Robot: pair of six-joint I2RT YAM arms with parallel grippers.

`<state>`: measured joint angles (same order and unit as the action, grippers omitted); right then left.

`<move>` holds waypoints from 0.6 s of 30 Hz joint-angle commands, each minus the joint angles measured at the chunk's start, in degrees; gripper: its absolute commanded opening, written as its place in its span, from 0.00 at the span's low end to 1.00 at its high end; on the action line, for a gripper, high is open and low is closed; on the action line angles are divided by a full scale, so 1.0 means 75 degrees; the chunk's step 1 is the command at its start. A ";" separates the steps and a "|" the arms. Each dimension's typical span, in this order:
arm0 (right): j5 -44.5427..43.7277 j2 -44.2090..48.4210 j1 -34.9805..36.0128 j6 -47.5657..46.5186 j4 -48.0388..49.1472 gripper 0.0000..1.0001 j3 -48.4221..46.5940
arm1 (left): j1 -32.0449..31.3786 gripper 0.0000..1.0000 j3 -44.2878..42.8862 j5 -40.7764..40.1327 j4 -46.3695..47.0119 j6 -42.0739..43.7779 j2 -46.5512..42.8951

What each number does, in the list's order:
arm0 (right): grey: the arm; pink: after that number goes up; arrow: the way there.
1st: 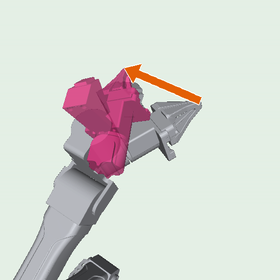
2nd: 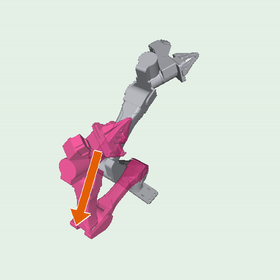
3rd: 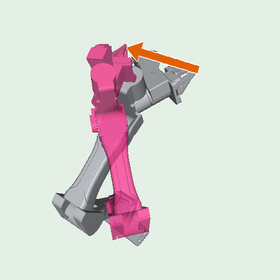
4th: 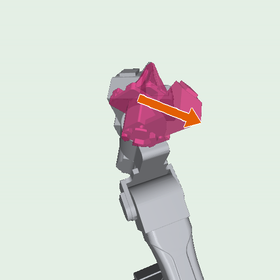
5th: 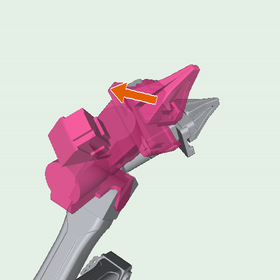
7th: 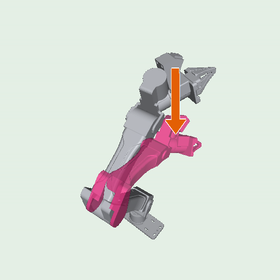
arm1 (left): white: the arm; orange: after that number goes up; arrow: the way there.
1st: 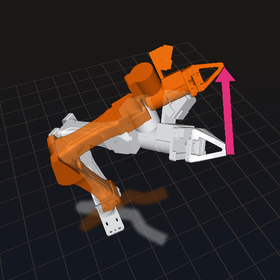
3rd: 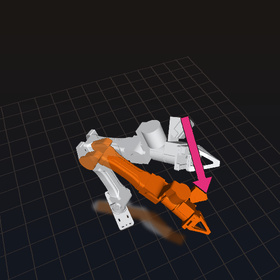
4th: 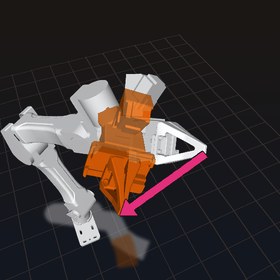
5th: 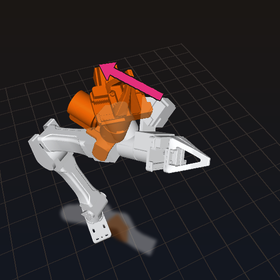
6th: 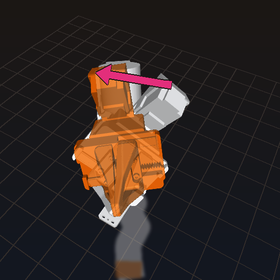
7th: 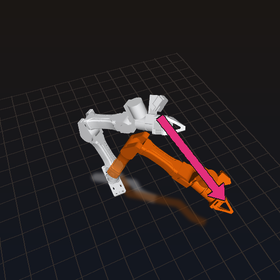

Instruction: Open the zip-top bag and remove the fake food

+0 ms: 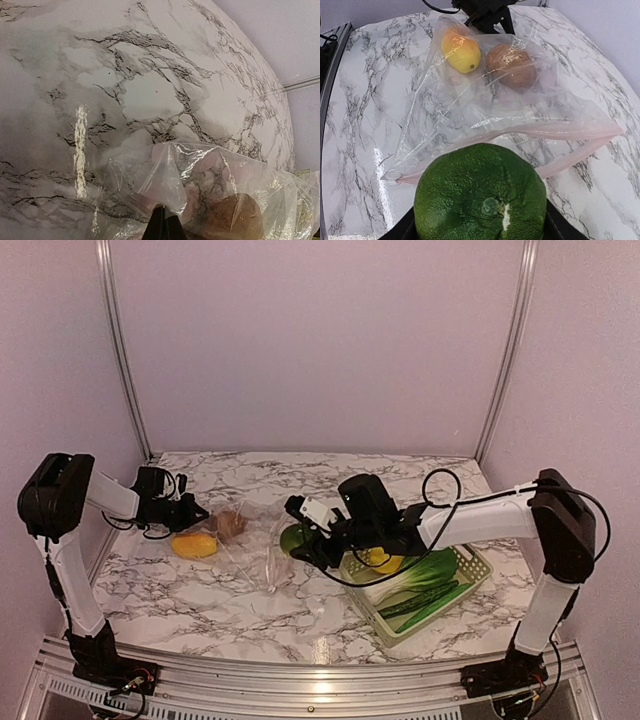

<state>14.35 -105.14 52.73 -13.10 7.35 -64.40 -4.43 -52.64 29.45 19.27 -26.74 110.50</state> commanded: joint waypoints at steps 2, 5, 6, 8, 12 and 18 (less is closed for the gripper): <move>-0.0454 0.1641 -0.0502 0.0575 -0.0734 0.59 0.0810 | 0.0016 0.00 -0.0148 -0.0043 -0.0313 0.0132 -0.0096; -0.0652 0.2491 -0.1046 0.0821 -0.1048 0.60 0.1549 | 0.0016 0.00 -0.0181 -0.0016 -0.0329 0.0162 -0.0086; -0.0694 0.2736 -0.1233 0.0848 -0.1273 0.60 0.1715 | 0.0016 0.00 -0.0193 -0.0007 -0.0341 0.0172 -0.0075; -0.0732 0.3181 -0.1584 0.0927 -0.1608 0.61 0.2026 | 0.0016 0.00 -0.0219 0.0004 -0.0353 0.0179 -0.0041; -0.0918 0.3809 -0.2202 0.1392 -0.2091 0.61 0.2230 | 0.0016 0.00 -0.0276 0.0045 -0.0354 0.0170 -0.0003; -0.1484 0.4558 -0.2796 0.2215 -0.2564 0.61 0.2797 | 0.0016 0.00 -0.0359 0.0084 -0.0438 0.0206 -0.0015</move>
<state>6.66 -74.67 34.24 -2.35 -7.55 -46.04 -4.43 -53.84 29.52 18.00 -26.33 110.50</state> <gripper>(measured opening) 0.616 0.006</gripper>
